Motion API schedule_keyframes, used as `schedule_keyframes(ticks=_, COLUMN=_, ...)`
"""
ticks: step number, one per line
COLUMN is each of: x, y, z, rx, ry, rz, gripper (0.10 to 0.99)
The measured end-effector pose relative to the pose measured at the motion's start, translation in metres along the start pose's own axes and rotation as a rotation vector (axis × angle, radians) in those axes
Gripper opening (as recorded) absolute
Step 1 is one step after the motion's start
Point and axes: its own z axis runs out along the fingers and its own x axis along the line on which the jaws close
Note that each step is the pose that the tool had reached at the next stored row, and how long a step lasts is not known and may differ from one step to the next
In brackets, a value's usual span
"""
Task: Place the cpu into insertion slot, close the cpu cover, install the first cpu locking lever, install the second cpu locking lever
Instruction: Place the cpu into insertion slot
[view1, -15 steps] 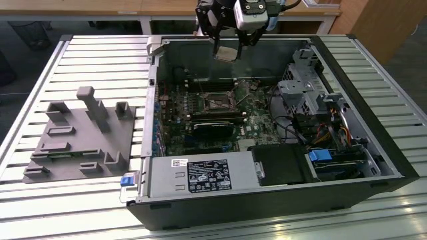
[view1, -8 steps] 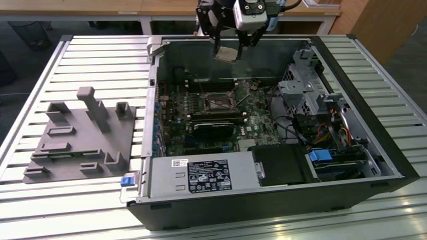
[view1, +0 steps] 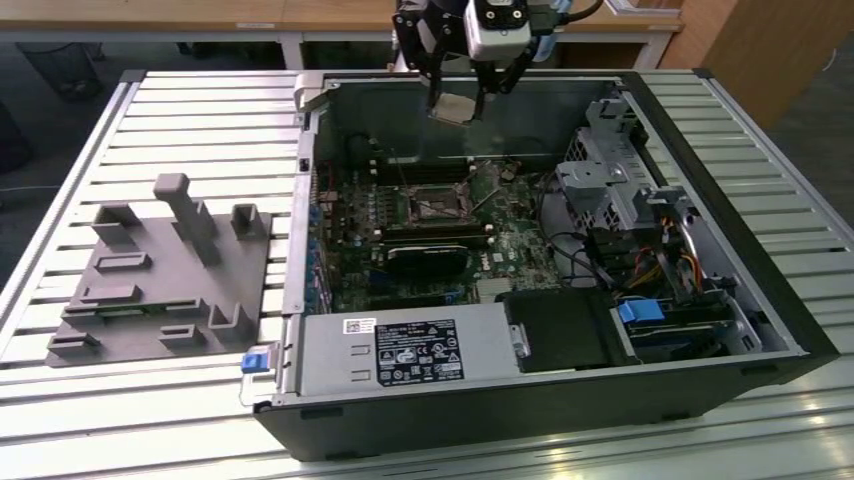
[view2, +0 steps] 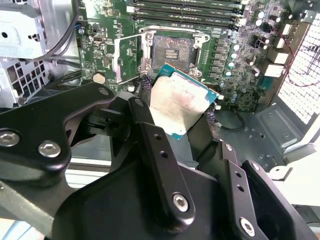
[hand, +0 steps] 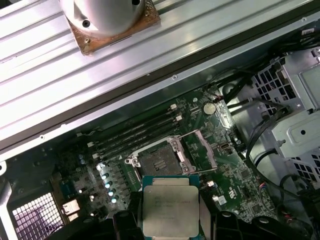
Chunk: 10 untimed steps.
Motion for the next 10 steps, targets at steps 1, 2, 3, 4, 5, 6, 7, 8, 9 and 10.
schedule_keyframes(ticks=1, x=0.0, y=0.0, z=0.0, rx=0.0, ry=-0.0004, rz=0.004, gripper=0.541)
schedule_keyframes(ticks=2, x=0.0, y=0.0, z=0.0, rx=0.0, ry=-0.0008, rz=0.009, gripper=0.541)
schedule_keyframes(ticks=3, x=0.0, y=0.0, z=0.0, rx=0.0, ry=-0.0011, rz=0.013, gripper=0.541)
schedule_keyframes(ticks=4, x=0.0, y=0.0, z=0.0, rx=0.0, ry=-0.0015, rz=0.017, gripper=0.541)
schedule_keyframes(ticks=5, x=0.0, y=0.0, z=0.0, rx=0.0, ry=-0.0019, rz=0.021, gripper=0.541)
schedule_keyframes(ticks=6, x=0.0, y=0.0, z=0.0, rx=0.0, ry=-0.0022, rz=0.025, gripper=0.541)
schedule_keyframes(ticks=7, x=0.0, y=0.0, z=0.0, rx=-0.001, ry=-0.0026, rz=0.029, gripper=0.541)
schedule_keyframes(ticks=8, x=0.0, y=0.0, z=0.0, rx=-0.001, ry=-0.0029, rz=0.033, gripper=0.541)
schedule_keyframes(ticks=9, x=0.0, y=0.0, z=0.0, rx=-0.001, ry=-0.0033, rz=0.037, gripper=0.541)
schedule_keyframes(ticks=10, x=0.0, y=0.0, z=0.0, rx=-0.001, ry=-0.0037, rz=0.041, gripper=0.541)
